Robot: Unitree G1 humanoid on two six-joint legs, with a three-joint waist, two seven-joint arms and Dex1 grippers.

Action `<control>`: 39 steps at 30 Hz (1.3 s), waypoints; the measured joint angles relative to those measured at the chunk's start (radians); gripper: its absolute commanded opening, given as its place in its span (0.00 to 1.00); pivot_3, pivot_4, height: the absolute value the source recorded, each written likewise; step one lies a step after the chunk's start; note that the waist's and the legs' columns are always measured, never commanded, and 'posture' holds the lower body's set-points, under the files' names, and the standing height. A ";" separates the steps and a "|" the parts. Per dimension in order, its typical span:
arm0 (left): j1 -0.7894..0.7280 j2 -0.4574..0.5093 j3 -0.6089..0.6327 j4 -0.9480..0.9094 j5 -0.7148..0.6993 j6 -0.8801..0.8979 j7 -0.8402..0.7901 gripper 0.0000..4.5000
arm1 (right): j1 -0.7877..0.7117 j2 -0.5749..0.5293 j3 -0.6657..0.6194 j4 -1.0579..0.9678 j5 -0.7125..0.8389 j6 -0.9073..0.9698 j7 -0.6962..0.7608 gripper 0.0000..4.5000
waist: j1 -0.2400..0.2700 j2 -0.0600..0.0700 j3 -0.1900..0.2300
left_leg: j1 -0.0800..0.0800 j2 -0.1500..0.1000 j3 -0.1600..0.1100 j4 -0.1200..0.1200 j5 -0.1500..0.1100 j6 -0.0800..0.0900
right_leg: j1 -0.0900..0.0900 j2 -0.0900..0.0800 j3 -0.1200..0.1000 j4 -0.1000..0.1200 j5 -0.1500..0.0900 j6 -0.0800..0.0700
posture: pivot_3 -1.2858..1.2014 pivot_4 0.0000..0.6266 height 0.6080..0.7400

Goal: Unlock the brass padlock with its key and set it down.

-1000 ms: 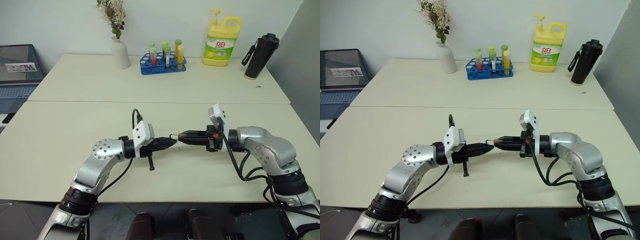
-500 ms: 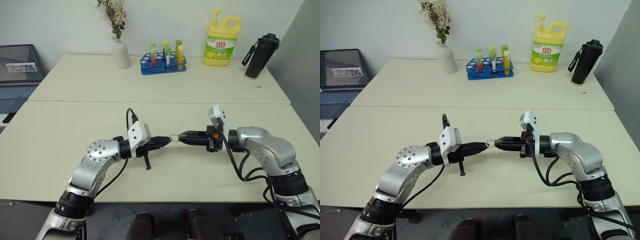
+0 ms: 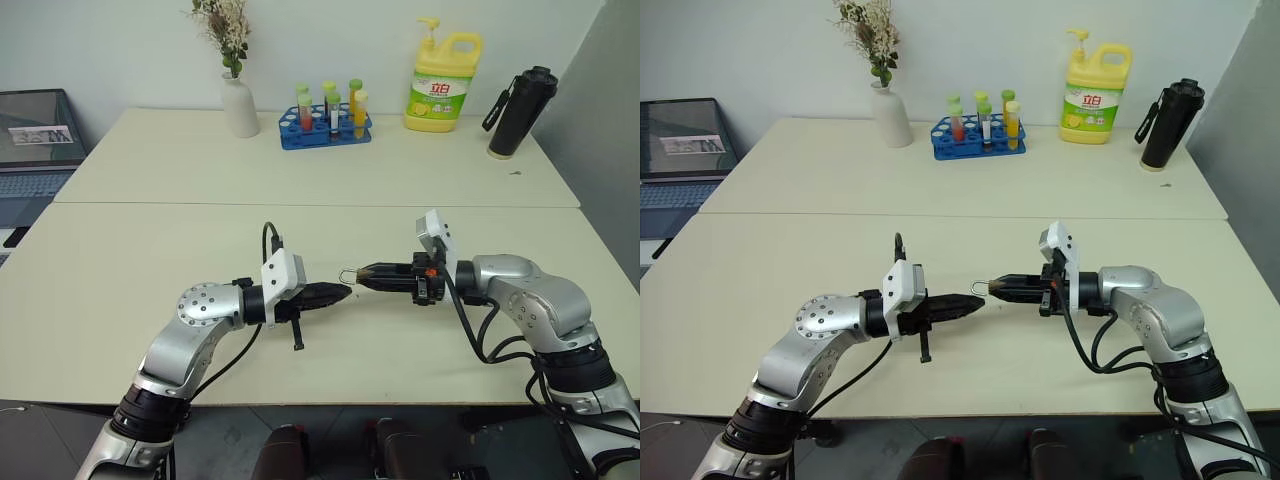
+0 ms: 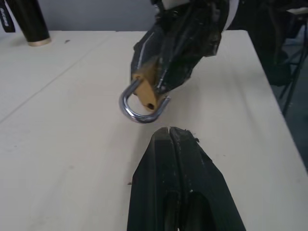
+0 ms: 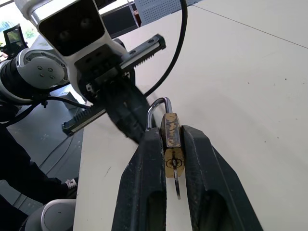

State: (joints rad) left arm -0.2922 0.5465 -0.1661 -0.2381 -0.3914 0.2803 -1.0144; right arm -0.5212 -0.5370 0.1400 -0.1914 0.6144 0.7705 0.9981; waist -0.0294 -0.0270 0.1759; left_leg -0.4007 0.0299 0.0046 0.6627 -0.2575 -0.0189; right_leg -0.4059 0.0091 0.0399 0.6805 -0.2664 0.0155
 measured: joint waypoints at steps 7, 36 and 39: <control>-0.039 -0.005 0.037 -0.066 -0.099 0.123 0.025 0.00 | 0.000 0.000 0.000 0.000 0.000 0.000 0.000 0.04 | 0.000 0.000 0.000 | 0.000 0.000 0.000 0.000 0.000 0.000 | 0.000 0.000 0.000 0.000 -0.002 0.003 | 0.52 0.24 1.00; -0.088 -0.036 0.090 -0.017 -0.080 0.108 0.098 0.00 | 0.023 0.001 0.002 -0.003 -0.001 0.002 0.003 0.04 | 0.000 0.000 0.000 | 0.000 0.000 0.000 0.000 0.000 0.000 | 0.000 0.000 0.000 0.000 -0.002 0.003 | 0.52 0.24 1.00; -0.102 -0.012 0.095 0.065 0.003 0.021 0.113 0.00 | 0.023 0.001 0.002 -0.003 -0.001 0.002 0.004 0.04 | 0.000 0.000 0.000 | 0.000 0.000 0.000 0.000 0.000 0.000 | 0.000 0.000 0.000 0.000 -0.002 0.003 | 0.52 0.24 1.00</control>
State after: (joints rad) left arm -0.3943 0.5346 -0.0713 -0.1735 -0.3882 0.3018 -0.9015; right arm -0.4981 -0.5364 0.1417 -0.1946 0.6136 0.7726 1.0017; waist -0.0290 -0.0271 0.1760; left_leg -0.4005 0.0297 0.0048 0.6627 -0.2575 -0.0189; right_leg -0.4059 0.0092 0.0402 0.6802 -0.2681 0.0185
